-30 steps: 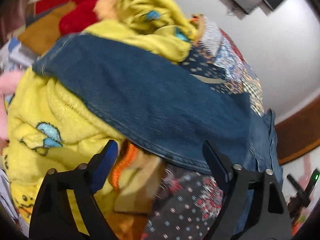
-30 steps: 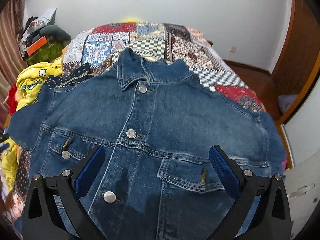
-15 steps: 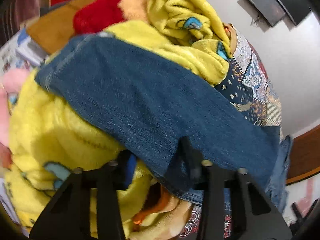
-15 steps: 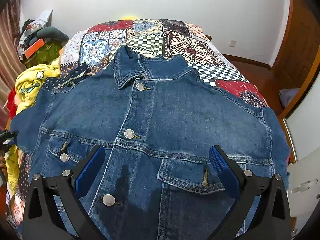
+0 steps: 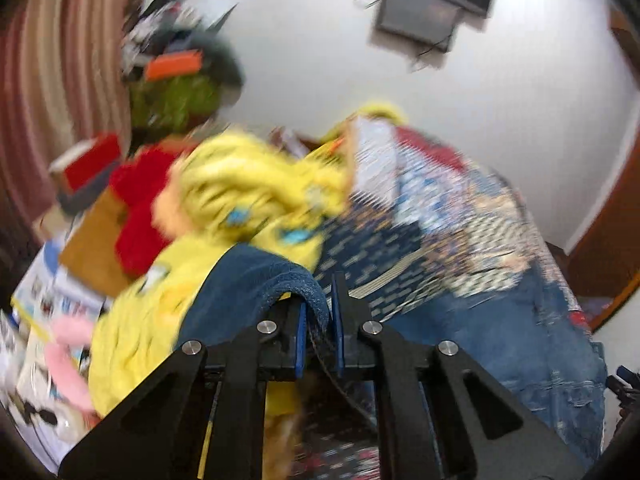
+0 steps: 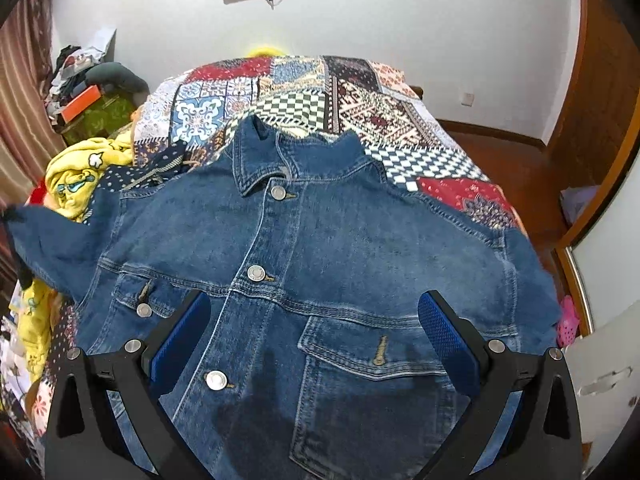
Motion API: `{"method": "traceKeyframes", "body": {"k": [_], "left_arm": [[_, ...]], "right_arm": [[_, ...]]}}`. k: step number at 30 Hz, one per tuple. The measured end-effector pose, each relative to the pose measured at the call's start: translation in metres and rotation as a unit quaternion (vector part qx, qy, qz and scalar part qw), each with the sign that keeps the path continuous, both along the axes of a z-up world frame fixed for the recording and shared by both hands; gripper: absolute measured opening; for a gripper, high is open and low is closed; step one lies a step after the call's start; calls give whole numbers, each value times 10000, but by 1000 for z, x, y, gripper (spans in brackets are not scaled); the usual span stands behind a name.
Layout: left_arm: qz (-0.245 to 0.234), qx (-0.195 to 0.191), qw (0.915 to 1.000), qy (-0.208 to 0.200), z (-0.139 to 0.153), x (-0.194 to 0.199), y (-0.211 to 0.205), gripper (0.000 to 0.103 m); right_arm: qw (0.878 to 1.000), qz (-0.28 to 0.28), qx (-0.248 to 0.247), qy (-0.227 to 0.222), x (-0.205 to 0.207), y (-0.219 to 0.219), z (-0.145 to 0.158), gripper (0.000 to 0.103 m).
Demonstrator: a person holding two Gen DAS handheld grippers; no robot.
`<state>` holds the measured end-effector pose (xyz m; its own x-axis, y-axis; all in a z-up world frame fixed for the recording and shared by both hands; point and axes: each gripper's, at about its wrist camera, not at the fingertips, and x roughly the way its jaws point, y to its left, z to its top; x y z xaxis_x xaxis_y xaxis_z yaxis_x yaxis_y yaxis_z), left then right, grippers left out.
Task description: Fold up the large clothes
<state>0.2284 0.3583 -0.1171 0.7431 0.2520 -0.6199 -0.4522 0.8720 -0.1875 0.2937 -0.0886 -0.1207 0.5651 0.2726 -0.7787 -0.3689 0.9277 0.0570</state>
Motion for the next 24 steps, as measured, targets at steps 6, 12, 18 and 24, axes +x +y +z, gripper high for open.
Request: {"method": "traceKeyframes", "body": {"k": [6, 12, 18, 24], "left_arm": [[-827, 149, 9946, -612, 55, 46, -83, 8], [-1695, 212, 9825, -745, 67, 89, -178, 6], [-2567, 229, 9661, -156, 23, 124, -273, 6], [-3274, 147, 9410, 844, -47, 136, -337, 6]], "right_arm": [[9997, 6, -25, -243, -2, -18, 13, 103], [9993, -137, 65, -350, -3, -45, 23, 103], [9992, -220, 41, -343, -3, -69, 24, 103], [9994, -254, -50, -239, -5, -87, 15, 103]]}}
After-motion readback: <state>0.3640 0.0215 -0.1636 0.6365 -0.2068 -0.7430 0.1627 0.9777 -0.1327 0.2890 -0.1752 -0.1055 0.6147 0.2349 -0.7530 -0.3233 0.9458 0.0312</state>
